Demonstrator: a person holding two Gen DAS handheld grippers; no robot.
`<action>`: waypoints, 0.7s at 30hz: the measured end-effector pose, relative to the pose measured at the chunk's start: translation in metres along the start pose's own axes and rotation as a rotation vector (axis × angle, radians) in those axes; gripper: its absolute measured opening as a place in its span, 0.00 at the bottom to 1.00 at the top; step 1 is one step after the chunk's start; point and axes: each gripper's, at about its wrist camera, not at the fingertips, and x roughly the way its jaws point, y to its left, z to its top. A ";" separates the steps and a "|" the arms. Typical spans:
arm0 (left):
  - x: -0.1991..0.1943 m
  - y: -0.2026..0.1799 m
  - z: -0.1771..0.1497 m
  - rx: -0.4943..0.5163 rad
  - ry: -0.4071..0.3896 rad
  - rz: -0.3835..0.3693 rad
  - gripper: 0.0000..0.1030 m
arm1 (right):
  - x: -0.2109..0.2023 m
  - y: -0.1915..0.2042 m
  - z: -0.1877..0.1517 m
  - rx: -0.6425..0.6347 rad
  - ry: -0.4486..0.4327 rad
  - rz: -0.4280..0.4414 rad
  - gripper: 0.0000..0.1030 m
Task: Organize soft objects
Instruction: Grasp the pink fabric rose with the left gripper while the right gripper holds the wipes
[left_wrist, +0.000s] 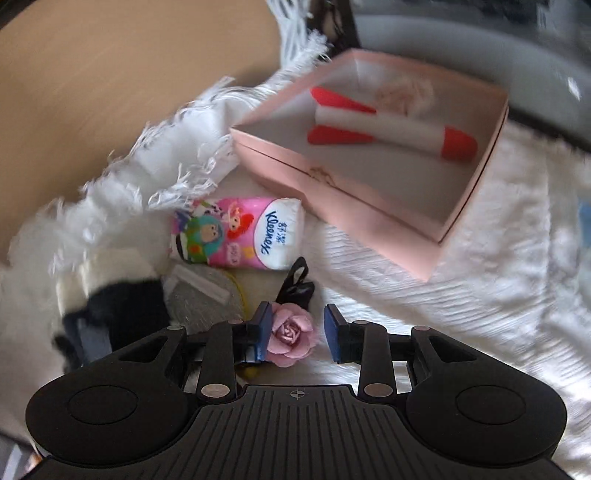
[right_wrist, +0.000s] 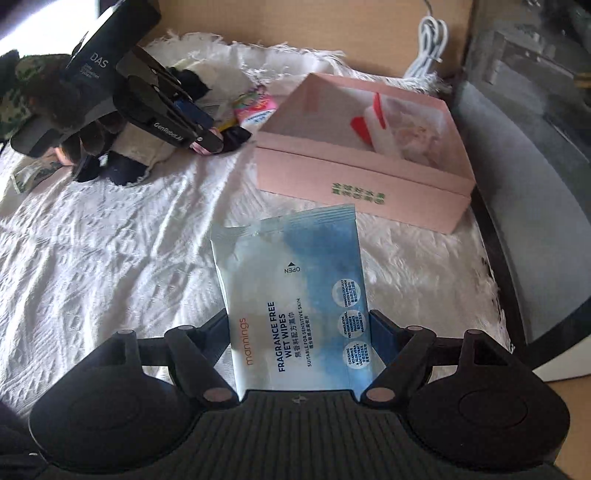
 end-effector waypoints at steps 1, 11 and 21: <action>0.003 0.000 0.002 0.018 0.009 0.009 0.35 | 0.002 -0.002 0.000 0.009 0.002 -0.001 0.76; 0.022 0.011 -0.001 -0.018 0.039 0.045 0.36 | 0.019 -0.013 -0.010 0.064 0.016 -0.026 0.77; -0.039 -0.009 -0.023 -0.218 -0.021 -0.067 0.32 | 0.024 -0.017 -0.015 0.089 -0.030 -0.029 0.89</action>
